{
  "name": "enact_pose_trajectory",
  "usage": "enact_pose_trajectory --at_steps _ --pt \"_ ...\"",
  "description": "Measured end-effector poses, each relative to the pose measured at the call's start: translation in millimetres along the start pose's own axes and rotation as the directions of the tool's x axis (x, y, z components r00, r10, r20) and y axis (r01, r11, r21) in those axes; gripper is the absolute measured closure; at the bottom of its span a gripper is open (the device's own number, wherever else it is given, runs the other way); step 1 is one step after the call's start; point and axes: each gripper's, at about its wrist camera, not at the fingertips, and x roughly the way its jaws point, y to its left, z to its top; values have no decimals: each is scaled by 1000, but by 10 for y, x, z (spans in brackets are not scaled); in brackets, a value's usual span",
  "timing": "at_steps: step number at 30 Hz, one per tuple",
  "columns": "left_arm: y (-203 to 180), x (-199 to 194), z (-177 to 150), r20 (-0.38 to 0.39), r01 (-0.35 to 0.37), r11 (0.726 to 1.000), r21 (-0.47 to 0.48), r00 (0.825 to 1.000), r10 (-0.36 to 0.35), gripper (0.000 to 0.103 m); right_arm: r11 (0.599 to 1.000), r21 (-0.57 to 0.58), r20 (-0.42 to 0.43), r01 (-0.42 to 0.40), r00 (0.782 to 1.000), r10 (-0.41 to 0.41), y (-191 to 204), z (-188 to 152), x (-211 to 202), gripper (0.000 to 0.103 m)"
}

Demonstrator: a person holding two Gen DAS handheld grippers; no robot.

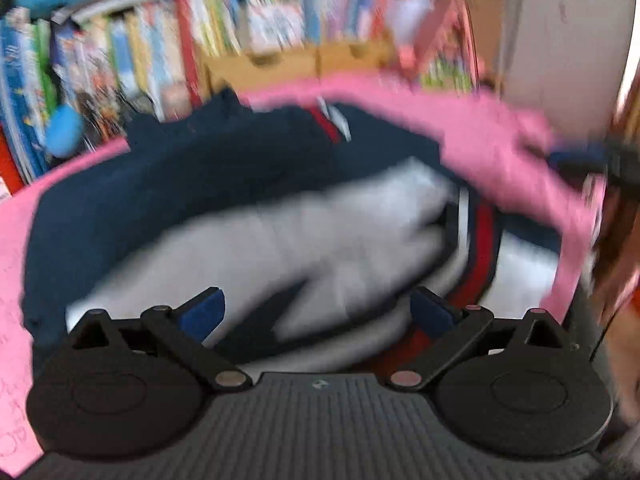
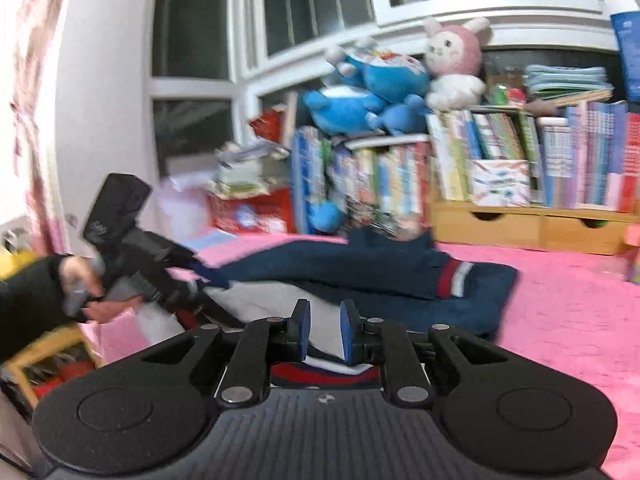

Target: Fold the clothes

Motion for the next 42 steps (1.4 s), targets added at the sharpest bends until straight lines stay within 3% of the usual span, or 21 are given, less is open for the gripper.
enact_pose_trajectory --at_steps 2,4,6,7,8,12,14,16,20,24,27,29,36,39,42 --pt "-74 74 -94 -33 -12 1000 22 999 13 2 1000 10 -24 -6 1000 6 -14 -1 86 83" --pt "-73 -17 -155 -15 -15 1000 12 1000 15 2 999 -36 -52 -40 998 38 116 28 261 80" --pt "-20 -199 -204 25 -23 1000 -17 999 24 2 988 -126 -87 -87 993 77 324 65 470 61" --pt "27 -308 -235 49 -38 999 -36 998 39 2 978 -173 -109 -117 989 99 443 76 587 46" --pt "74 -417 -266 73 -51 997 -55 996 55 1 964 -221 -132 -148 984 121 566 85 706 43" --pt "404 -770 -462 128 -132 975 -180 979 156 0 920 -296 -221 -257 955 196 915 68 1146 45" --pt "623 -875 -578 129 -151 951 -270 973 191 0 903 -303 -274 -305 935 224 1016 50 1350 54" --pt "848 -914 -707 122 -118 918 -379 977 176 0 880 -313 -324 -358 911 256 1099 21 1461 62" --pt "1184 -837 -894 142 8 853 -522 987 77 0 851 -368 -365 -375 900 238 1184 21 1563 60" --pt "1174 -707 -887 118 -12 856 -518 989 85 0 865 -322 -433 -386 872 228 1168 57 1667 62" --pt "1114 -678 -872 125 -13 871 -490 989 85 0 828 -379 -475 -413 855 209 1317 46 1575 80" --pt "1082 -689 -857 133 -27 879 -475 986 101 0 807 -441 -464 -392 870 169 1434 65 1484 91" --pt "1013 -874 -818 193 -30 900 -435 973 125 0 839 -515 -279 -173 960 26 1412 385 1326 93" --pt "1034 -886 -815 198 -40 898 -438 970 139 0 851 -514 -243 -110 970 -21 1271 521 1464 93" --pt "1097 -815 -831 176 -47 884 -465 974 144 0 865 -490 -257 -110 966 -23 1111 556 1706 91"
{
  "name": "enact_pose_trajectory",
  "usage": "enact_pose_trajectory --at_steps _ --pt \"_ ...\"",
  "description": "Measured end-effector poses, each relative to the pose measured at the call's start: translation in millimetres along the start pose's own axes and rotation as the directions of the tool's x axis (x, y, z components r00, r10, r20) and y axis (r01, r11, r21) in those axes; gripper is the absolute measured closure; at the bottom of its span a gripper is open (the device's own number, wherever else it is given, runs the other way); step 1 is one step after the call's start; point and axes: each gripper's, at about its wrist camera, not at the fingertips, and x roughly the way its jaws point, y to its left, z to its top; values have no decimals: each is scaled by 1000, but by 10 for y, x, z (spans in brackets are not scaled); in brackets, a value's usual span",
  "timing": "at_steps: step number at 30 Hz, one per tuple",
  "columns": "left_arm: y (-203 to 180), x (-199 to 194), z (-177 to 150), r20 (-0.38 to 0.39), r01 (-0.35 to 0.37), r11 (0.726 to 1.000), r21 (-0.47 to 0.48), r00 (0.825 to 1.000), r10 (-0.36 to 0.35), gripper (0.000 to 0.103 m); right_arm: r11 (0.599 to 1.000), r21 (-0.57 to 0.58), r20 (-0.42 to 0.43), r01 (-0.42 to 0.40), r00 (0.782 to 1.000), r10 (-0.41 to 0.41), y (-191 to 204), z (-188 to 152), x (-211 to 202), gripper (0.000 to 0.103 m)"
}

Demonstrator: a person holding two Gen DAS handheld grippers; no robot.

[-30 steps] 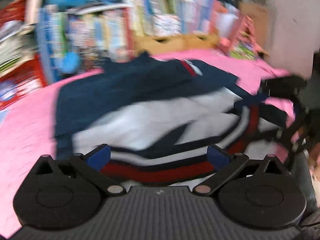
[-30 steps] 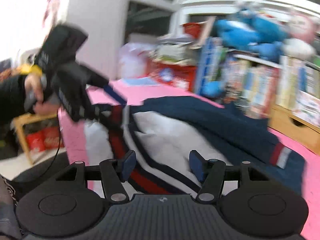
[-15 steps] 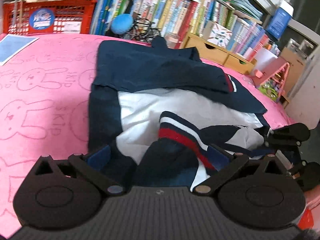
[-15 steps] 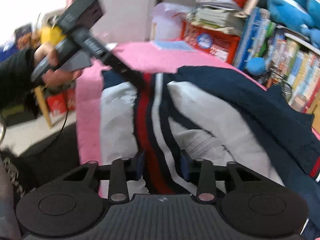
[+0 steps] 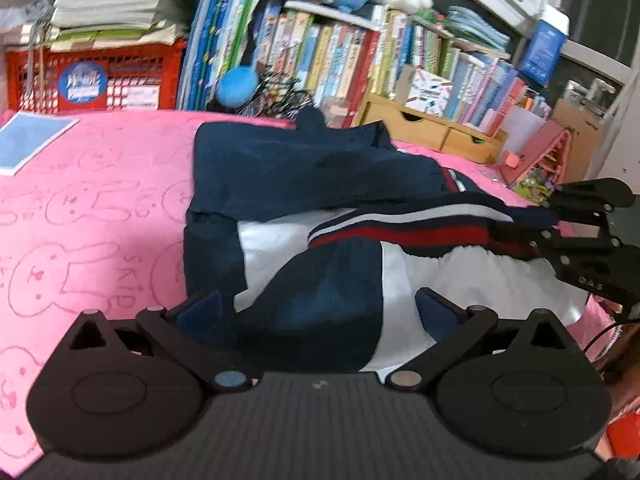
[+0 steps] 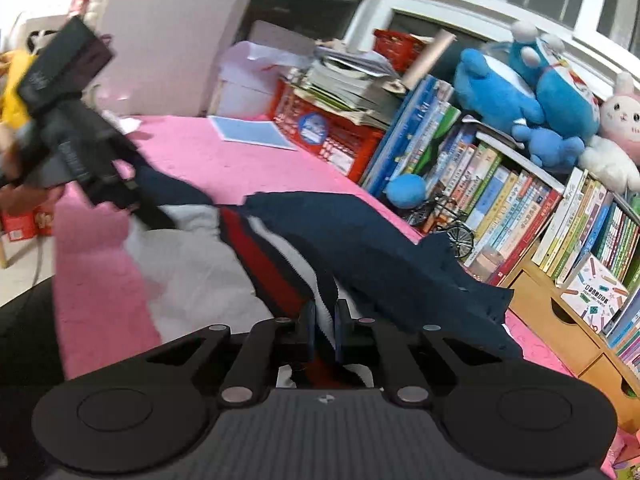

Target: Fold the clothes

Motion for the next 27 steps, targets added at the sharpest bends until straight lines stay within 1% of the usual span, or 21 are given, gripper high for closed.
enact_pose_trajectory --at_steps 1,4,5,7,8,11,14,15,16,17,18,19,20,21,23,24,25,26,27 --pt "22 22 -1 -6 -4 1000 -9 1000 4 0 1000 19 -18 -13 1000 14 -57 -11 120 90" --pt "81 32 4 -9 -7 1000 -29 1000 6 0 993 90 -74 -81 993 88 -121 -117 390 88" --pt "90 15 8 -3 -5 1000 -30 1000 5 0 989 108 -91 -101 990 111 -117 -158 457 87" --pt "91 -19 21 8 -5 1000 -26 1000 5 0 978 141 -146 -154 974 174 -98 -255 603 87" --pt "88 -33 31 14 -9 1000 -24 1000 10 0 972 168 -134 -164 973 187 -100 -313 627 85" --pt "55 -85 89 41 -12 999 -32 999 13 0 944 267 -95 -195 969 227 -217 -399 626 85" --pt "-68 -169 158 94 20 1000 -7 995 -19 0 918 337 -63 -208 968 243 -304 -451 615 85" --pt "-132 -192 175 109 30 999 14 994 -31 0 920 336 -60 -202 970 235 -301 -453 602 86" --pt "-208 -195 181 116 30 999 45 993 -35 0 932 321 -63 -171 978 201 -275 -433 576 87" --pt "-285 -180 178 118 20 997 77 993 -30 0 944 305 -58 -123 987 148 -246 -396 551 88" --pt "-352 -151 172 115 2 994 108 993 -15 0 958 279 -29 -68 996 80 -208 -348 484 89" --pt "-396 -89 158 100 -25 991 134 995 11 0 968 249 16 -33 999 30 -182 -302 406 93" --pt "-411 -12 145 79 -46 988 148 996 35 0 976 219 65 -4 998 -11 -159 -257 329 93" --pt "-400 75 130 51 -67 987 149 997 60 0 980 199 85 6 996 -24 -164 -207 300 93" --pt "-335 260 82 -11 -124 983 137 992 126 0 978 207 65 2 998 -16 -222 -168 376 93" --pt "-293 327 58 -32 -141 982 125 989 146 0 976 216 38 4 999 -13 -243 -192 454 93" --pt "-247 375 30 -50 -148 983 109 987 154 0 974 225 8 8 1000 -10 -260 -229 541 93" --pt "-196 399 -2 -61 -140 986 87 987 146 0 971 238 -37 12 999 -3 -270 -288 639 92" --pt "-145 423 -35 -72 -133 989 64 988 137 0 964 265 -59 14 998 1 -288 -350 673 92"
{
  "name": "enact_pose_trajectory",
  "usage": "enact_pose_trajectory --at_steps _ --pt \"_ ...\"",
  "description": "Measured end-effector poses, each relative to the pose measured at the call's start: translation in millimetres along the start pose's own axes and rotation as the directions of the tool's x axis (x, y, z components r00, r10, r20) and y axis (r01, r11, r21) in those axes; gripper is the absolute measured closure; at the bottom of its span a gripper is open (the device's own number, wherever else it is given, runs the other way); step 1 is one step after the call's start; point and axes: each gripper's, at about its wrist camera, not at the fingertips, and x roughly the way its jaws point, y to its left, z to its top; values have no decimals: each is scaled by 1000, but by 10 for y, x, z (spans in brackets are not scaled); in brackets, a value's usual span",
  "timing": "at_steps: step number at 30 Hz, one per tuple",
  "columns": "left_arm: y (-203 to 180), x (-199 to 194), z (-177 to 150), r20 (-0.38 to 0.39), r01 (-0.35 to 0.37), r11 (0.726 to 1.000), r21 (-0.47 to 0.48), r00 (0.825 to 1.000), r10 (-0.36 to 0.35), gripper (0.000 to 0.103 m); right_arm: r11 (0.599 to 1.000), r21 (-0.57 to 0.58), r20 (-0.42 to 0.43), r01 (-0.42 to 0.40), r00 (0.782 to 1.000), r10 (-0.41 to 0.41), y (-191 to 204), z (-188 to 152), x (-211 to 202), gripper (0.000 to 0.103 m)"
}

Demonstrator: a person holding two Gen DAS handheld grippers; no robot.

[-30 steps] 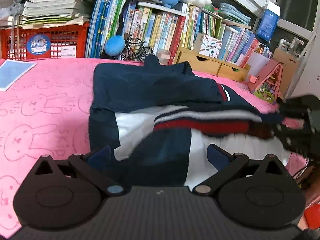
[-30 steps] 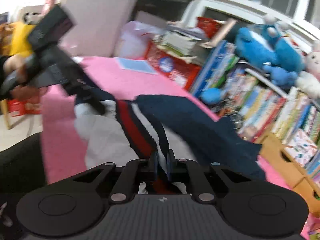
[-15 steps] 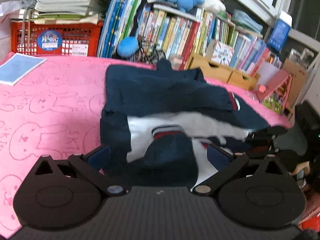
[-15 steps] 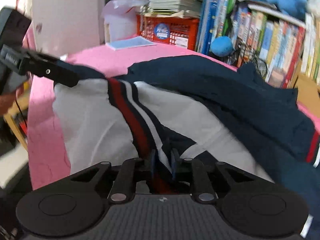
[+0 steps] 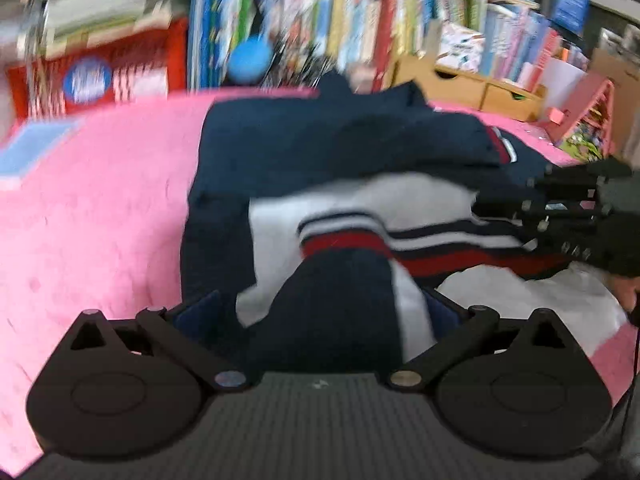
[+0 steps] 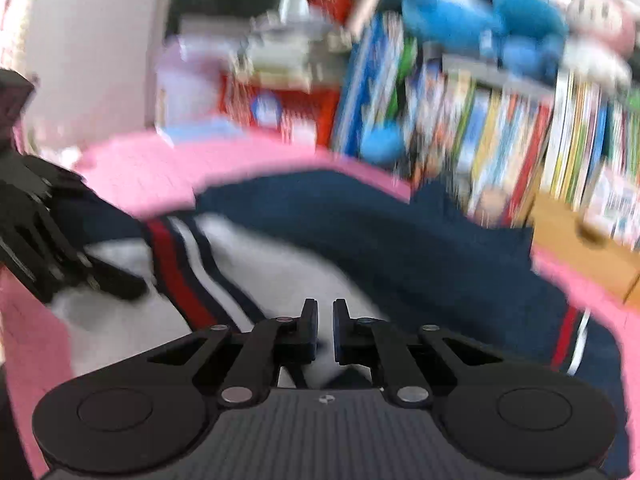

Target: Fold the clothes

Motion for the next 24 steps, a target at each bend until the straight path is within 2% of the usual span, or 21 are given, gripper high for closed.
enact_pose_trajectory --at_steps 1,3,5,7,8,12,14,16,19,22,24 --pt "25 11 -33 2 5 1000 -5 1000 -5 0 1000 31 -15 0 1000 0 -36 -51 18 90" --pt "6 -1 -79 12 -7 1000 25 1000 6 0 994 102 11 -28 1000 27 -124 -107 -119 84" --pt "-22 14 -101 16 -20 999 48 1000 19 0 988 148 50 -35 998 28 -207 -138 -338 62" --pt "-19 21 -112 22 -23 998 53 1000 22 0 984 176 103 -27 995 9 -300 -180 -601 57" --pt "-10 20 -115 25 -22 998 53 999 20 0 982 189 124 -16 992 -8 -358 -227 -767 57" --pt "-9 33 -115 33 -21 998 56 999 19 0 969 239 117 66 989 -96 -594 -457 -1124 60" --pt "-4 21 -121 31 -22 998 55 999 20 0 962 260 104 89 987 -119 -685 -591 -1269 72" --pt "9 6 -123 27 -21 998 55 999 19 0 964 254 85 80 991 -104 -671 -735 -1331 74" --pt "32 -10 -115 20 -20 998 53 1000 19 0 973 214 31 80 996 -89 -569 -875 -1269 74" --pt "70 -34 -121 16 -22 999 47 1000 21 0 975 191 -38 118 993 -113 -505 -974 -1017 77" --pt "90 -60 -128 12 -25 999 34 1000 24 0 974 177 -28 144 990 -141 -518 -1030 -896 77"
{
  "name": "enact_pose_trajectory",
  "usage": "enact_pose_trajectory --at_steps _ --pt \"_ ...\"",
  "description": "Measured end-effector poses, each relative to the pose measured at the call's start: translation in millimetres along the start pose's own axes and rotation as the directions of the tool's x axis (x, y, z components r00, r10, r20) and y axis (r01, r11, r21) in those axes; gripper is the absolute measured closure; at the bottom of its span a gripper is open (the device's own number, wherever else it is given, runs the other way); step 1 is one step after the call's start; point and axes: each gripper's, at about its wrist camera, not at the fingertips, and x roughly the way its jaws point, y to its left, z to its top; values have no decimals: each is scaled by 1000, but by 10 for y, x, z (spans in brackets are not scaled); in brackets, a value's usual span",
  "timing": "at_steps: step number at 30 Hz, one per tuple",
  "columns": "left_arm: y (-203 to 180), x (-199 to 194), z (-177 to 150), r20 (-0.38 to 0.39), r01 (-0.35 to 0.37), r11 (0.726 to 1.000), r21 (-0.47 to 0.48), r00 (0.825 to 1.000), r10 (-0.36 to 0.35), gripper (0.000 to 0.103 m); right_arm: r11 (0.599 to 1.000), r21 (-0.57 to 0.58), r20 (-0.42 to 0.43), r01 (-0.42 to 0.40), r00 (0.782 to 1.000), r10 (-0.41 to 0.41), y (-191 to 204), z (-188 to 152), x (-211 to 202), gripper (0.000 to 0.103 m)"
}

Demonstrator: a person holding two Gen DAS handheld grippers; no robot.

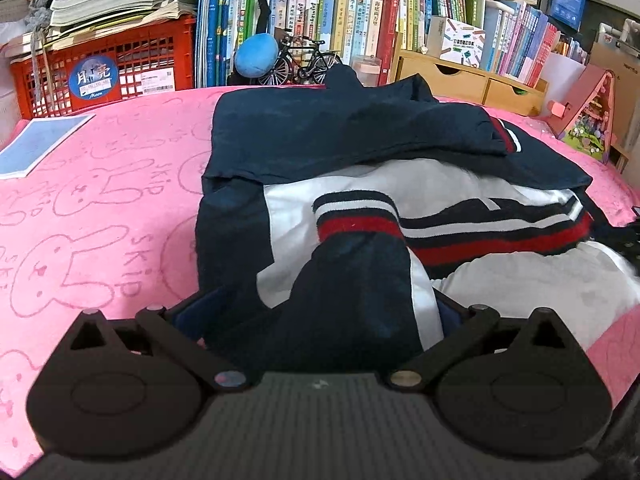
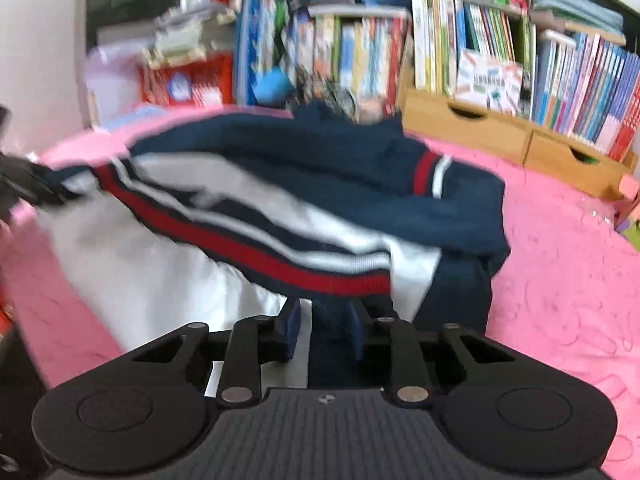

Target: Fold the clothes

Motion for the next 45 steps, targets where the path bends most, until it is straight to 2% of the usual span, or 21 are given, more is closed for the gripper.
enact_pose_trajectory --at_steps 4,6,7,8,10,13,17,19,22,25,32,34,36,38,41,43,45 --pt "1 -130 12 -27 -14 999 -52 1000 12 0 998 21 5 59 998 -59 33 73 73 77" --pt "-18 -273 36 1 -3 999 -44 1000 3 0 999 33 28 41 999 -42 25 139 -12 77" --pt "-21 -343 58 20 6 999 -37 1000 -5 0 999 38 42 29 999 -31 18 171 -58 72" --pt "-11 -386 94 38 21 999 -34 999 -19 0 998 50 52 23 998 -26 -4 207 -84 59" --pt "35 -411 171 63 51 998 -37 997 -48 0 997 65 46 39 998 -43 -65 268 -46 48" --pt "102 -274 275 40 80 995 -64 996 -77 0 994 88 -2 67 998 -67 -175 329 115 48" --pt "146 -30 353 -11 119 989 -84 993 -121 0 986 167 -56 -1 998 11 -290 320 298 41" --pt "111 97 336 -48 94 994 -60 994 -96 0 985 170 -60 -8 998 18 -282 307 344 39" --pt "57 215 266 -54 63 998 -9 997 -63 0 987 160 -50 -12 999 20 -254 274 346 38" --pt "-3 237 198 -22 13 998 61 1000 -11 0 987 160 -36 -26 999 33 -277 237 328 37" --pt "24 187 192 -22 -3 1000 5 1000 3 0 987 156 -21 -35 999 39 -259 199 283 37" --pt "-8 118 219 -26 41 999 -22 999 -41 7 985 163 -25 -48 998 53 -233 206 258 38" --pt "-50 58 231 -17 80 997 -9 997 -80 8 986 149 -28 -79 996 84 -214 232 251 38" --pt "-81 35 230 -13 97 995 12 995 -97 8 989 122 -30 -79 996 83 -194 237 267 38" --pt "-62 142 201 -30 59 998 11 998 -59 8 990 116 -21 -80 996 83 -200 221 284 37" --pt "-55 162 169 -10 54 999 -3 998 -54 8 990 118 -9 -81 997 82 -208 197 286 37" --pt "-91 152 148 -5 33 999 -3 999 -33 11 991 117 -3 -70 998 70 -184 177 276 38"
